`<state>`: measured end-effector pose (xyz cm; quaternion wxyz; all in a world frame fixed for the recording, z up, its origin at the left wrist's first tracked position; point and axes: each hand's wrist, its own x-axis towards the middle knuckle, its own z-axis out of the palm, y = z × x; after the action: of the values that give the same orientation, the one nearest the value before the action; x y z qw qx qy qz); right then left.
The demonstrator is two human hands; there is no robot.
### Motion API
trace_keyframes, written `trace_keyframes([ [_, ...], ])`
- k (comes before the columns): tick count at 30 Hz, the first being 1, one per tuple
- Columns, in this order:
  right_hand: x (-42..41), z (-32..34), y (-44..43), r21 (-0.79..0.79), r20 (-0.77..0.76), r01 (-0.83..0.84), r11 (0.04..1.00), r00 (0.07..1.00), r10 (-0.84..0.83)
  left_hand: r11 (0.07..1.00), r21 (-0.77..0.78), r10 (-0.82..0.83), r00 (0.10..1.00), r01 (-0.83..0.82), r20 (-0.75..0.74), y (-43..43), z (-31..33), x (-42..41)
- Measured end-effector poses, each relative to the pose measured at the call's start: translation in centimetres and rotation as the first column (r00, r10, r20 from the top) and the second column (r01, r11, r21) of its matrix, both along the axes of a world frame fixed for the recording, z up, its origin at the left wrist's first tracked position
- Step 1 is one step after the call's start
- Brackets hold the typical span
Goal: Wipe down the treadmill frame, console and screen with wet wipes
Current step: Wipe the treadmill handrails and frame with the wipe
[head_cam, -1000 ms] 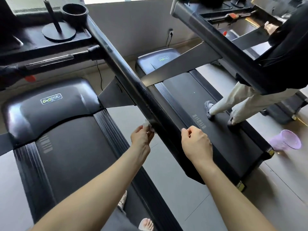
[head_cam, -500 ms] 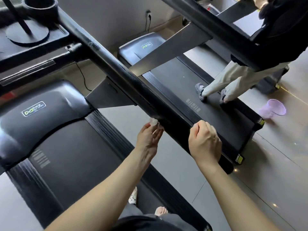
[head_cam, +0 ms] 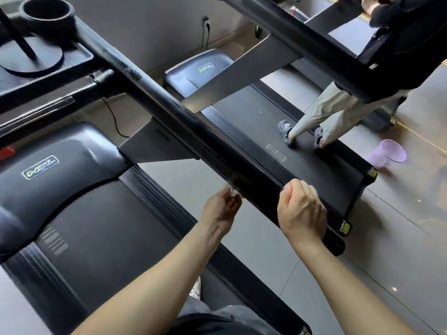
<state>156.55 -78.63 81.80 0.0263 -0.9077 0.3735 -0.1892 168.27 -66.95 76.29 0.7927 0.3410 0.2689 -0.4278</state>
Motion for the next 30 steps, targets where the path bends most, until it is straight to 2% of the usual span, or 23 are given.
trace_keyframes([
  [2, 0.1, 0.0, 0.0, -0.005, -0.005, 0.002, 1.000, 1.000, -0.002, 0.999, 0.051, -0.002, 0.999, -0.001, 0.051, 0.3, 0.5, 1.2],
  [6, 0.0, 0.0, 0.0, -0.015, -0.003, 0.000, 1.000, 1.000, 0.000, 0.963, 0.156, 0.221, 0.975, -0.221, 0.018, 0.6, 1.2, 7.0],
  [8, 0.0, -0.1, 0.0, -0.015, -0.005, -0.002, 1.000, 1.000, 0.002, 0.950, 0.180, 0.255, 0.966, -0.256, 0.027, 0.3, 1.8, 7.5],
  [10, 0.0, -0.2, -0.1, -0.019, -0.008, -0.009, 1.000, 1.000, 0.009, 0.966, 0.188, 0.173, 0.984, -0.177, 0.037, 0.0, 2.5, 5.4],
  [14, 0.0, -0.2, -0.1, -0.024, -0.018, -0.020, 1.000, 1.000, 0.019, 0.977, 0.182, -0.132, 0.986, 0.111, 0.106, 0.3, 3.0, -0.2],
  [16, 0.0, -0.2, -0.1, -0.030, -0.010, -0.020, 0.999, 1.000, 0.020, 0.972, 0.207, -0.144, 0.979, 0.113, 0.142, 0.6, 3.2, 0.3],
  [18, 0.0, -0.1, -0.1, -0.036, -0.003, -0.021, 0.999, 1.000, 0.020, 0.972, 0.233, -0.068, 0.980, 0.023, 0.187, 1.0, 3.2, 2.5],
  [21, 0.0, -0.1, -0.1, -0.035, -0.002, -0.021, 0.999, 1.000, 0.021, 0.962, 0.227, 0.122, 0.984, -0.150, 0.133, 1.2, 3.0, 4.9],
  [23, 0.0, -0.1, -0.1, -0.038, 0.003, -0.018, 0.999, 1.000, 0.018, 0.959, 0.227, 0.144, 0.983, -0.167, 0.116, 0.7, 3.2, 4.2],
  [25, 0.0, 0.0, 0.0, -0.044, 0.011, -0.019, 0.999, 1.000, 0.019, 0.971, 0.221, 0.054, 0.985, -0.090, 0.167, 0.4, 3.2, 2.1],
  [28, 0.0, 0.0, 0.0, -0.053, 0.016, -0.023, 0.998, 1.000, 0.024, 0.978, 0.169, -0.164, 0.958, 0.125, 0.237, 0.4, 2.8, -1.7],
  [30, 0.0, -0.1, 0.0, -0.048, 0.019, -0.023, 0.999, 1.000, 0.024, 0.965, 0.204, -0.221, 0.933, 0.167, 0.283, 0.6, 2.8, -2.3],
])
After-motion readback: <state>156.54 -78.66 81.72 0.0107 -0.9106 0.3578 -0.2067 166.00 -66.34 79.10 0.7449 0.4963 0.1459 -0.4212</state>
